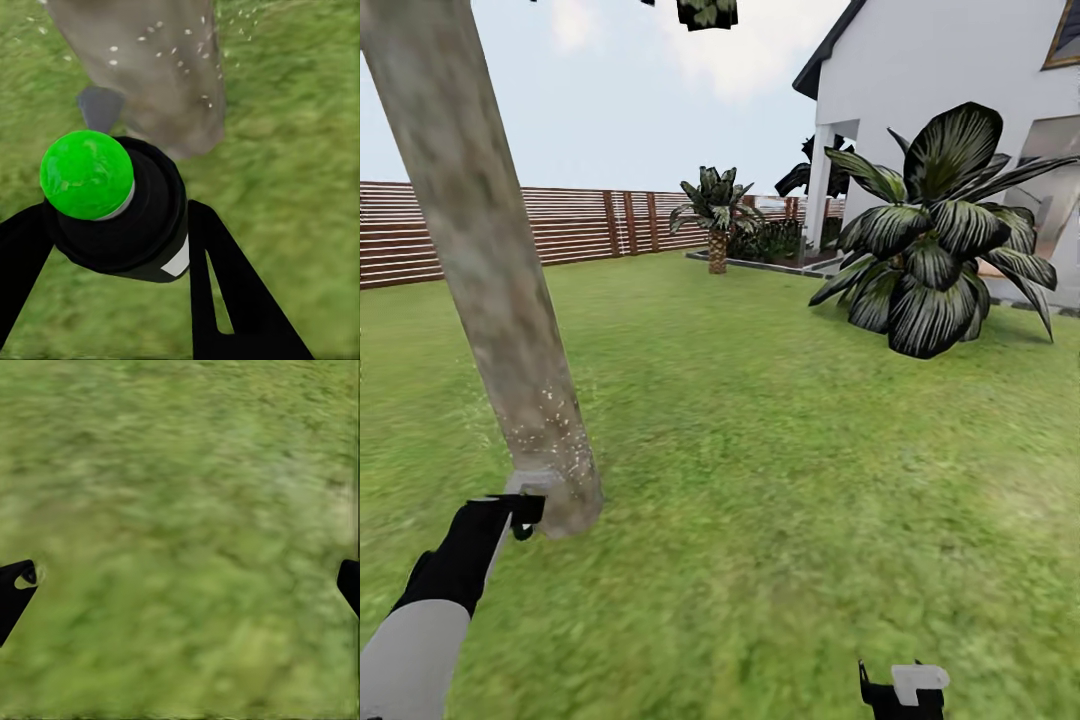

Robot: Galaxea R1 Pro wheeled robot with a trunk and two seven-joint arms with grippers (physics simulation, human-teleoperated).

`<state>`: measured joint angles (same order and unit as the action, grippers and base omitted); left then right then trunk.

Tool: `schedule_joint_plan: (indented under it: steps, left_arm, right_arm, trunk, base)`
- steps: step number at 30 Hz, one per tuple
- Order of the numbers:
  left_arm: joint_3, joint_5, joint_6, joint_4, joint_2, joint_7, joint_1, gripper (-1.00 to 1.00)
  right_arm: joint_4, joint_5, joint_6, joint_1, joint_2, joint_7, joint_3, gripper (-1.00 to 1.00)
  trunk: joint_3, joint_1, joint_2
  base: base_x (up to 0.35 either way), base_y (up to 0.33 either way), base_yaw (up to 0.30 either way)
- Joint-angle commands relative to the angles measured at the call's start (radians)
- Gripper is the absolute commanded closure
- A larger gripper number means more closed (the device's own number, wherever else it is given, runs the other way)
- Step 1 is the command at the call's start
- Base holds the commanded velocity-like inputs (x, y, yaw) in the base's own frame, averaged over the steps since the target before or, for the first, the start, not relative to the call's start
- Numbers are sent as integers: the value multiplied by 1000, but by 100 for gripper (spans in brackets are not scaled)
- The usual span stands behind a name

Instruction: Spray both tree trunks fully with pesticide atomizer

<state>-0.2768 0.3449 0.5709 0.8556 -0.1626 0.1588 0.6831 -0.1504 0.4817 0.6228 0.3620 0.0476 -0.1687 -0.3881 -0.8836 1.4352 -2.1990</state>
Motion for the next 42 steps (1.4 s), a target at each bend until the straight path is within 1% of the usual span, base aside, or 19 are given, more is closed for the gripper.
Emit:
schedule_joint_plan:
  steps: [1, 3, 5, 8, 10, 13, 15, 16, 19, 26, 28, 32, 34, 35, 36, 37, 39, 40, 42]
  left_arm:
    - [0, 1, 2, 2, 0, 0, 5, 100]
    - [1, 3, 29, 19, 0, 0, 21, 100]
    - [3, 3, 135, 55, 7, 1, 71, 100]
    - [5, 3, 186, 63, 10, 1, 132, 100]
    - [5, 3, 249, 65, 11, 2, 169, 100]
    - [4, 6, 264, 64, -8, 3, 173, 100]
    - [4, 7, 266, 63, -52, 4, 167, 100]
    - [4, 4, 266, 60, -84, 4, 164, 100]
    - [2, 7, 257, 54, -127, 4, 157, 100]
    - [5, 2, 248, 40, -132, 5, 148, 100]
    - [5, 1, 206, 0, -130, 5, 114, 100]
    - [4, 2, -35, -168, -126, 16, 50, 100]
    - [15, 5, -147, -274, -127, 59, 45, 100]
    - [41, 6, -219, -328, -128, 95, 44, 100]
    - [90, 8, -293, -374, -129, 141, 43, 100]
    - [126, 8, -334, -400, -129, 172, 43, 100]
    - [242, 9, -427, -454, -129, 266, 43, 100]
    - [301, 9, -456, -465, -129, 308, 43, 100]
    - [420, 8, -484, -471, -128, 391, 42, 100]
  right_arm:
    - [0, 0, 0, 0, 0, 0, 0, -100]
    - [0, 0, 0, 0, 0, 0, 0, -100]
    - [0, 0, 0, 0, 0, 1, 0, -100]
    - [0, 0, 0, 0, 0, 1, 0, -100]
    - [0, 0, 0, 0, 0, 1, 0, -100]
    - [0, 0, 0, 0, 0, 1, 0, -100]
    - [0, 0, 0, 0, 0, 1, 0, -100]
    - [0, 0, 0, 0, 0, 2, 0, -100]
    - [0, 0, 0, 0, 0, 1, 0, -100]
    - [0, 0, 0, 0, 0, 2, 0, -100]
    - [0, 0, 0, 0, 1, 1, 0, -100]
    - [0, 0, 0, 0, 0, 1, 0, -100]
    - [-1, 0, 0, 0, 0, 1, 0, -100]
    - [-2, 0, 0, 0, 0, 1, 1, -100]
    - [-4, 0, 0, 0, 0, 1, 0, -100]
    - [-7, 1, -1, 0, 0, 1, 0, -100]
    - [-66, 17, -3, 0, 0, 5, 0, -100]
    - [-114, 53, -8, 0, -1, 12, 0, -100]
    - [-196, 175, -54, 1, -6, 83, 0, -100]
  trunk:
    - [0, 0, 0]
    - [0, 0, 0]
    - [0, 0, 0]
    - [0, 0, 0]
    - [0, 0, 0]
    - [0, 0, 0]
    - [0, 0, 0]
    - [0, 0, 0]
    - [0, 0, 0]
    - [0, 0, 0]
    - [0, 0, 0]
    - [0, 0, 0]
    - [0, 0, 0]
    - [0, 0, 0]
    - [0, 0, 0]
    - [0, 0, 0]
    - [0, 0, 0]
    - [0, 0, 0]
    - [0, 0, 0]
  base:
    - [-177, 0, 0]
    - [-68, 0, 0]
    - [-11, 0, 0]
    - [-2, 0, 0]
    - [0, 0, 0]
    - [0, 0, 0]
    - [0, 0, 0]
    - [0, 0, 0]
    - [0, 0, 0]
    - [-203, 0, 0]
    - [-330, 0, 0]
    - [-333, 0, 0]
    - [-334, 0, 0]
    - [-334, 0, 0]
    - [-317, 0, 0]
    - [-297, 0, 0]
    - [-136, 0, 0]
    - [-47, 0, 0]
    - [-18, 0, 0]
